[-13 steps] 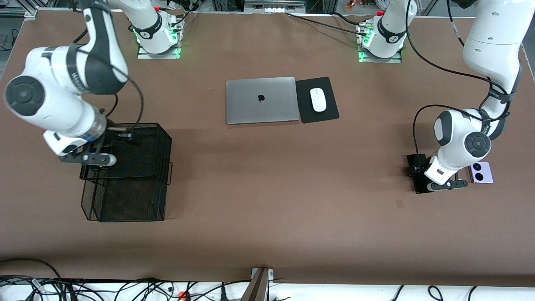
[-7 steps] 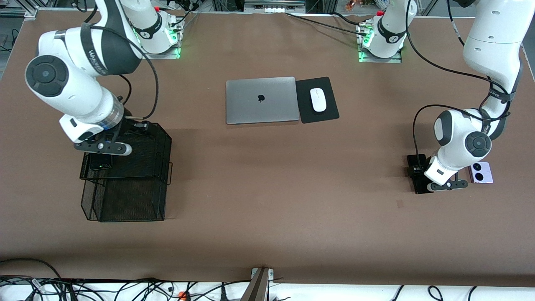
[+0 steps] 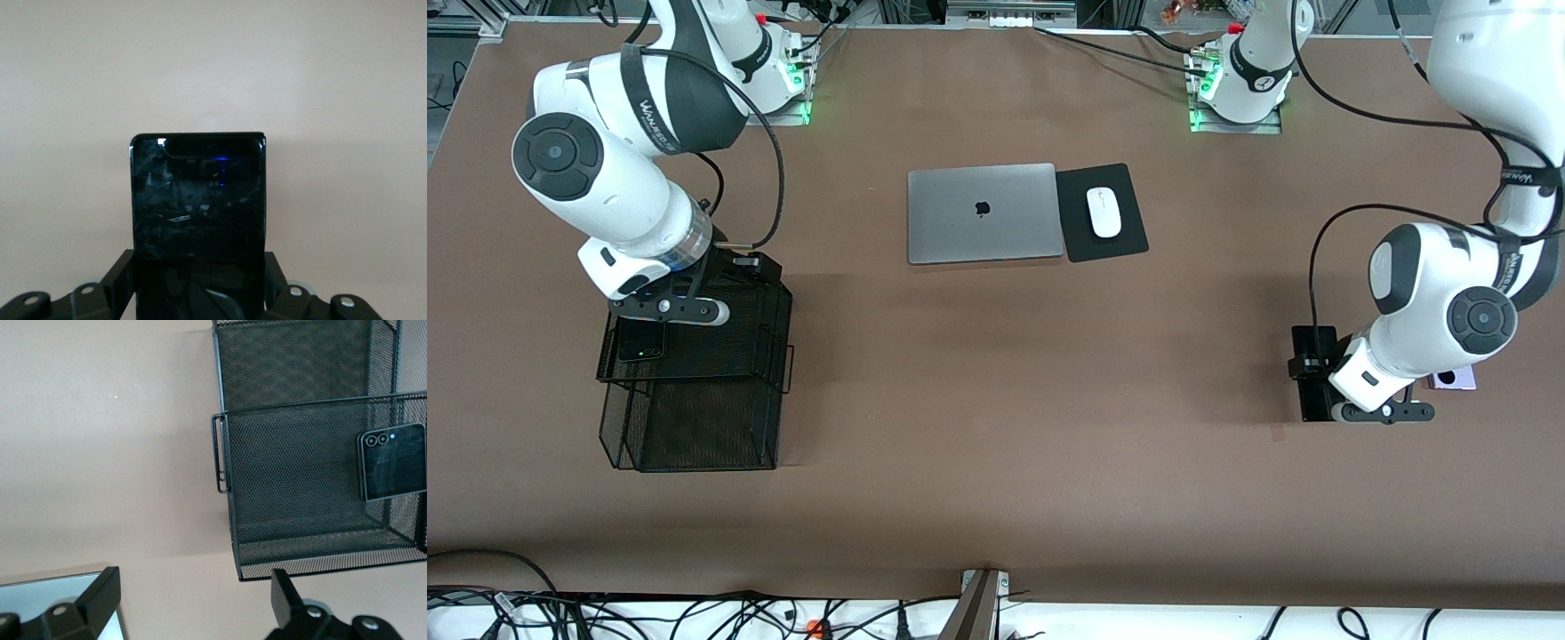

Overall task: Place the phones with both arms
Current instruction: 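Carry the tall black phone with the left gripper and set it down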

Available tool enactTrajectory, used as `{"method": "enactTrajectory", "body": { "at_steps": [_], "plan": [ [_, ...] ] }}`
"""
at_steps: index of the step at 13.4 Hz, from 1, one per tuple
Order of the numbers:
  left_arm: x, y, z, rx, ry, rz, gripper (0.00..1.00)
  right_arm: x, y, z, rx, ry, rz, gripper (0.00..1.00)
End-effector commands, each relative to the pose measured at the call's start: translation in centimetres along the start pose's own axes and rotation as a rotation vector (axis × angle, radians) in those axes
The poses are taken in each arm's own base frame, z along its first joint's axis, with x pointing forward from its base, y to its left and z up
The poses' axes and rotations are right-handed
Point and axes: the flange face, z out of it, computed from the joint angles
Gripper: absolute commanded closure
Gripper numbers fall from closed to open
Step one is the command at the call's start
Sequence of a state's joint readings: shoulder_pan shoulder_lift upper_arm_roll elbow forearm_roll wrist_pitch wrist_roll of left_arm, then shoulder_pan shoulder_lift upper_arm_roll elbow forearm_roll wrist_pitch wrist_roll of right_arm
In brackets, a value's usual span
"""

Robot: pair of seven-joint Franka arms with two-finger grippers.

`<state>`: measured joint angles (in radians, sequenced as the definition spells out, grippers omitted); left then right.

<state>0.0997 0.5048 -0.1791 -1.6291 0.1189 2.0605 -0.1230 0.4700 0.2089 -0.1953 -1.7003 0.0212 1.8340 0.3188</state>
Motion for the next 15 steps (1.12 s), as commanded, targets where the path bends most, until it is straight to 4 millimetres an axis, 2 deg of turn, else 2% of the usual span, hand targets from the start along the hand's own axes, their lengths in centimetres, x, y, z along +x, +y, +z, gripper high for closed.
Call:
{"method": "enactTrajectory", "body": {
  "at_steps": [1, 2, 4, 6, 8, 10, 12, 13, 15],
  "plan": [
    [-0.1, 10.2, -3.2, -0.014, 0.023, 0.033, 0.54, 0.1, 0.3, -1.0, 0.003, 0.032, -0.099, 0.00],
    [-0.5, 14.8, -4.2, -0.017, 0.047, 0.034, 0.53, 0.2, 0.2, -1.0, 0.004, 0.035, -0.149, 0.00],
    [-1.4, 22.6, -3.1, -0.031, 0.052, 0.006, 0.53, 0.6, 0.1, -1.7, 0.012, 0.055, -0.211, 0.00],
    [-3.2, 30.3, -1.5, -0.042, 0.054, -0.005, 0.53, 0.7, -0.3, -2.1, 0.014, 0.066, -0.219, 0.00],
    [-5.5, 36.3, 1.3, -0.068, 0.068, -0.027, 0.53, 0.7, -0.4, -2.0, 0.013, 0.064, -0.219, 0.00],
    [-7.8, 41.1, 5.1, -0.094, 0.076, -0.055, 0.52, 0.8, -0.4, -1.8, 0.012, 0.064, -0.219, 0.00],
    [-8.8, 43.3, 7.9, -0.122, 0.091, -0.094, 0.51, 0.9, -0.5, -1.7, 0.014, 0.066, -0.219, 0.00],
    [-10.0, 45.0, 9.1, -0.136, 0.094, -0.101, 0.51, 0.9, -0.5, -1.7, 0.014, 0.066, -0.219, 0.00],
    [-10.9, 46.5, 12.0, -0.150, 0.102, -0.132, 0.50, 0.9, -0.4, -1.7, 0.016, 0.065, -0.216, 0.00]
  ]
}}
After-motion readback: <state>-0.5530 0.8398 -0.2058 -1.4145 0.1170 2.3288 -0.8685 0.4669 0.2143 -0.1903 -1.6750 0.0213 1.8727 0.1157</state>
